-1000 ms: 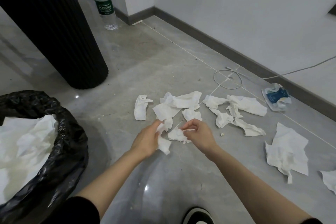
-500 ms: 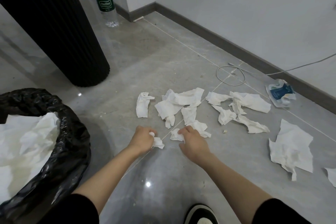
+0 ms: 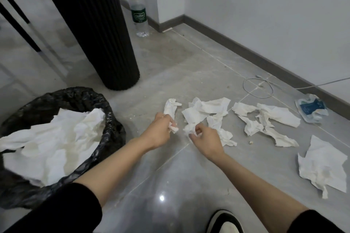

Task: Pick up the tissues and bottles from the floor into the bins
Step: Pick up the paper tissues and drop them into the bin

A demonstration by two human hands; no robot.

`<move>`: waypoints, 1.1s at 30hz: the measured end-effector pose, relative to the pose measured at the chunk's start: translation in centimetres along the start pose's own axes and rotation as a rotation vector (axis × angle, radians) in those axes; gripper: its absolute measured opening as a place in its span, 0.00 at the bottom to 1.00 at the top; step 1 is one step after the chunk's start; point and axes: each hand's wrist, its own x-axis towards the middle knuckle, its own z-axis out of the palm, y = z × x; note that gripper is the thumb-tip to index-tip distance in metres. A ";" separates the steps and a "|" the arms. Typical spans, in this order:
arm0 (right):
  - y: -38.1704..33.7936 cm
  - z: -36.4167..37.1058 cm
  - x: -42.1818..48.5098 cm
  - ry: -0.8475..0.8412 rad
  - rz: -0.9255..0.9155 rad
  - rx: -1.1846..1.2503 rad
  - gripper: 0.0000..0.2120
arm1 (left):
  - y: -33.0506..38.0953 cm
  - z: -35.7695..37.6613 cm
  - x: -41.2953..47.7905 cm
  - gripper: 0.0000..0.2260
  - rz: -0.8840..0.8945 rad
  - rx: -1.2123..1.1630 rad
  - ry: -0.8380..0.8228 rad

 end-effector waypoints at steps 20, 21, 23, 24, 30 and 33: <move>-24.2 0.9 -3.5 -0.131 -0.306 0.191 0.11 | -6.5 -17.6 -12.9 0.08 -0.255 -0.241 0.573; -24.7 1.3 -3.7 -0.142 -0.306 0.175 0.11 | -6.7 -17.9 -13.2 0.10 -0.249 -0.273 0.579; -25.9 2.6 -4.3 -0.178 -0.298 0.167 0.09 | -7.6 -18.6 -13.9 0.15 -0.234 -0.356 0.573; -26.3 3.3 -4.5 -0.197 -0.287 0.173 0.07 | -7.7 -18.8 -14.3 0.14 -0.243 -0.411 0.564; -27.3 4.8 -5.5 -0.264 -0.228 0.195 0.20 | -9.6 -19.2 -16.0 0.26 -0.289 -0.462 0.469; -26.9 4.2 -5.5 -0.259 -0.222 0.212 0.16 | -9.6 -19.6 -16.4 0.22 -0.251 -0.475 0.539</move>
